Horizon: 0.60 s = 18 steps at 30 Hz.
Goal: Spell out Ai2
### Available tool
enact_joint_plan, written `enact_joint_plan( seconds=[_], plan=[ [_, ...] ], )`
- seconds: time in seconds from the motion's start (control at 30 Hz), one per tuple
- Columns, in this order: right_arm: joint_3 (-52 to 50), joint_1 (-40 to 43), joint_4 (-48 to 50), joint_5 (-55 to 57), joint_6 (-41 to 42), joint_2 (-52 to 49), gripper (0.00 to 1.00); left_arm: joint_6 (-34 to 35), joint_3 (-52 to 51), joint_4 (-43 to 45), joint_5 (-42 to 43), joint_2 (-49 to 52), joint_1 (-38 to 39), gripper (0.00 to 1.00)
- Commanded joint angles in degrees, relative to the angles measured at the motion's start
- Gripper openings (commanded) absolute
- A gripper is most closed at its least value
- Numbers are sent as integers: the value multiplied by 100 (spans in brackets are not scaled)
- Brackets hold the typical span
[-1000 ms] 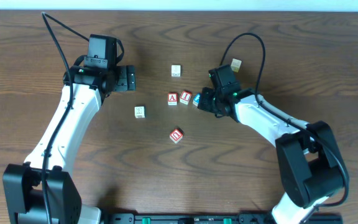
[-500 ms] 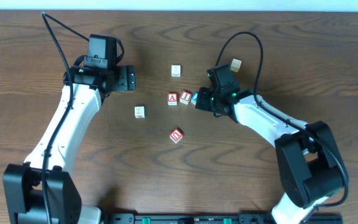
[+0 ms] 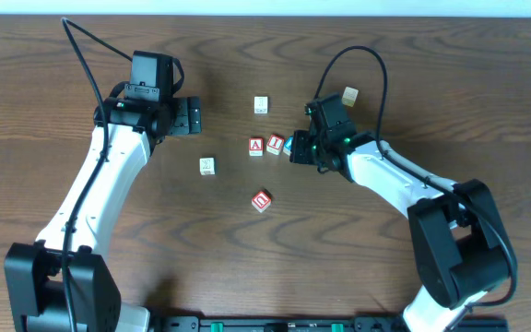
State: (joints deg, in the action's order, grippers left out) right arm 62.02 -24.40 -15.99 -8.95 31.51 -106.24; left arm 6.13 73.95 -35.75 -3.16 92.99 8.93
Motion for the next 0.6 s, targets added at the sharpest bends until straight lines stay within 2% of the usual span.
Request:
enact_joint_plan(
  seconds=[0.0,0.27,0.57],
  plan=[
    [11,-33,-52,236,251,-55,2,-39,46,2,0,-103,-31,97],
    [15,-42,-227,667,745,-55,2,-83,46,13,2,-101,-31,97],
    [15,-42,-92,743,745,-87,2,-149,46,50,0,-101,-31,97]
  ],
)
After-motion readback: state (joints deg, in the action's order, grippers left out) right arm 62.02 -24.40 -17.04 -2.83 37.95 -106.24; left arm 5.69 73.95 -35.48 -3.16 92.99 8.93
